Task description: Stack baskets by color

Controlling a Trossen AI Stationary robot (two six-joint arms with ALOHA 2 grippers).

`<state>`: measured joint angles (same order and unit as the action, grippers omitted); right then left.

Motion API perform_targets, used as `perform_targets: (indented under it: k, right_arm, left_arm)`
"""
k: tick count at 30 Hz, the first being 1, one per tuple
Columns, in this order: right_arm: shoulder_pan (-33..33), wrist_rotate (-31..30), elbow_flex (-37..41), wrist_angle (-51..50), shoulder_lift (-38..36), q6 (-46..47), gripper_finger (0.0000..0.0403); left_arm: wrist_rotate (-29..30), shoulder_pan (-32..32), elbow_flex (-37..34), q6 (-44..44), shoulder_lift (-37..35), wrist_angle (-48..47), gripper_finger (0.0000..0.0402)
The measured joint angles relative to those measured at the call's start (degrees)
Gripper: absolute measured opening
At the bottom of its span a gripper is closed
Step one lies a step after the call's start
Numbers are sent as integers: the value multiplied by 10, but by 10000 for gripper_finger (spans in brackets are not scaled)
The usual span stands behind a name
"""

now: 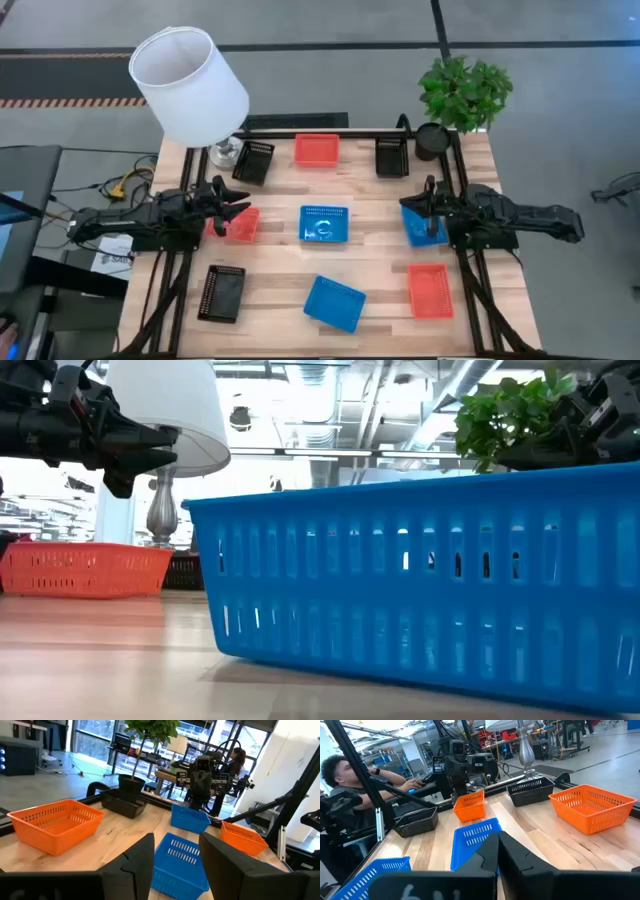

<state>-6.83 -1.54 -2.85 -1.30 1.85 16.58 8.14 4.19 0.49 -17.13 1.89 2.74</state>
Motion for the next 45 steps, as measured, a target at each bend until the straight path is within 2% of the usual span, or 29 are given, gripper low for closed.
perform_targets:
  k: [20,26,45]
  right_arm:
    - [1,0,0,0,0,0,26]
    - [-1,0,0,5,0,0,26]
    - [0,0,0,8,0,0,26]
  left_arm:
    - [0,0,0,-37,0,0,144]
    - [1,0,1,-121,0,58,144]
    - [17,0,58,21,9,56,144]
